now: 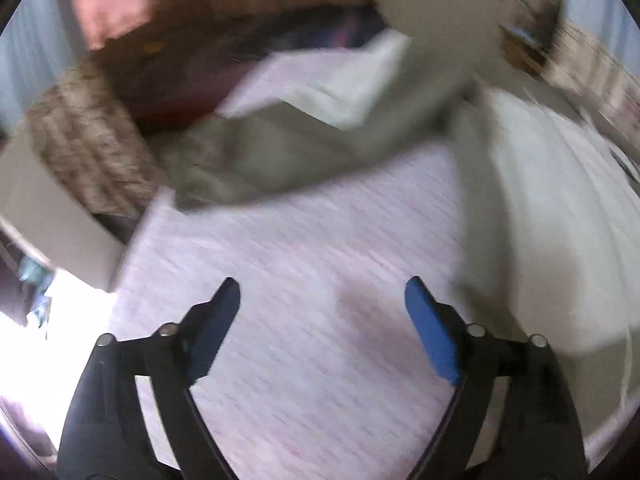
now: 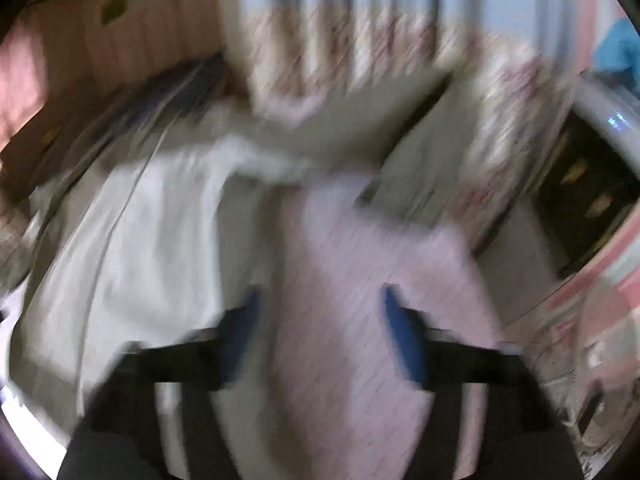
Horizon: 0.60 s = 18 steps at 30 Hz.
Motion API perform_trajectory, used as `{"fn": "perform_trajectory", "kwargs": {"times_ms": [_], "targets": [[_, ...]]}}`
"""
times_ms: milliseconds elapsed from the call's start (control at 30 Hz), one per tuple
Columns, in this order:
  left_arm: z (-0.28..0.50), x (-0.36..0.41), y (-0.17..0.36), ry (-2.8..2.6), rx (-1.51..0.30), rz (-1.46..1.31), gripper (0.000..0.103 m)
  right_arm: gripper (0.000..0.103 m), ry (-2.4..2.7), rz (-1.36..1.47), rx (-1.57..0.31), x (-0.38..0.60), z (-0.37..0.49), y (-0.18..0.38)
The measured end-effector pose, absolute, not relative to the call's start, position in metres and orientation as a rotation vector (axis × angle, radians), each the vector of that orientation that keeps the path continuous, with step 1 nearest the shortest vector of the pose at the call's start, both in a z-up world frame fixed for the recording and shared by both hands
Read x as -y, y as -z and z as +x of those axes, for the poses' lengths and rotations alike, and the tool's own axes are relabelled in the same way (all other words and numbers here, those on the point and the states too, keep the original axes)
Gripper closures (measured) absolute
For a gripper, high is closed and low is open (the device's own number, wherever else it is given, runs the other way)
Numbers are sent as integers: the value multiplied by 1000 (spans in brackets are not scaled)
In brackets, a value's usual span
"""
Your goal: Fold large clothes
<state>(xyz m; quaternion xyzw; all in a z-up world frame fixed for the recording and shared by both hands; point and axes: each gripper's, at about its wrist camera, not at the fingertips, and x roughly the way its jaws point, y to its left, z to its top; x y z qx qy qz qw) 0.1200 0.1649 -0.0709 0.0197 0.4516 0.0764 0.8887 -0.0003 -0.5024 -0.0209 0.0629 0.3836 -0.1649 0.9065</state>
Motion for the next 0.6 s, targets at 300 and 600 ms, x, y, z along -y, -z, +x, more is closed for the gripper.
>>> {"fn": "perform_trajectory", "kwargs": {"times_ms": [300,600], "targets": [[210,-228,86,-286,-949,-242,7,16,368,-3,-698,462,82,24],[249,-242,119,-352,-989,-499,11,13,349,-239,-715,417,121,46]]}}
